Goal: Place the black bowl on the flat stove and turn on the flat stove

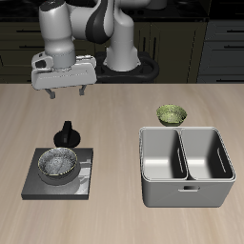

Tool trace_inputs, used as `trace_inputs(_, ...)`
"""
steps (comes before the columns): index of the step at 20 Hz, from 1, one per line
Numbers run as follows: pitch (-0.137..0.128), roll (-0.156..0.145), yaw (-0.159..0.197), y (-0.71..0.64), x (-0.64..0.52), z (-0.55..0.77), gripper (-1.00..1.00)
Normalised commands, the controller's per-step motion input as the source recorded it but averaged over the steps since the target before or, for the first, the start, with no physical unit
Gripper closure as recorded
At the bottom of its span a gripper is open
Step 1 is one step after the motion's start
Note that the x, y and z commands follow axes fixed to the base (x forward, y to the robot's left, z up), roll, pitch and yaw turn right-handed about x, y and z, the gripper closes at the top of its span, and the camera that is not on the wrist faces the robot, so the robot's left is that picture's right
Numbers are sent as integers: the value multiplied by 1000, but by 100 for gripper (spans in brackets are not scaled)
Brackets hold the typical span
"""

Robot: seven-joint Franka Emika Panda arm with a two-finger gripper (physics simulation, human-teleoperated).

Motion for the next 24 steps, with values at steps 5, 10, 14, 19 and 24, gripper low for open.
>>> trace_inputs(5,22,-28,-54,-66,-63,-301,-100)
trace_inputs(10,-13,-43,-62,-219,-113,-215,-100)
trace_inputs(14,-13,-18,-29,-101,-9,-154,-100)
trace_inputs(19,2,-8,-15,-28,26,-110,-100)
trace_inputs(24,-9,8,2,39,62,-105,-100)
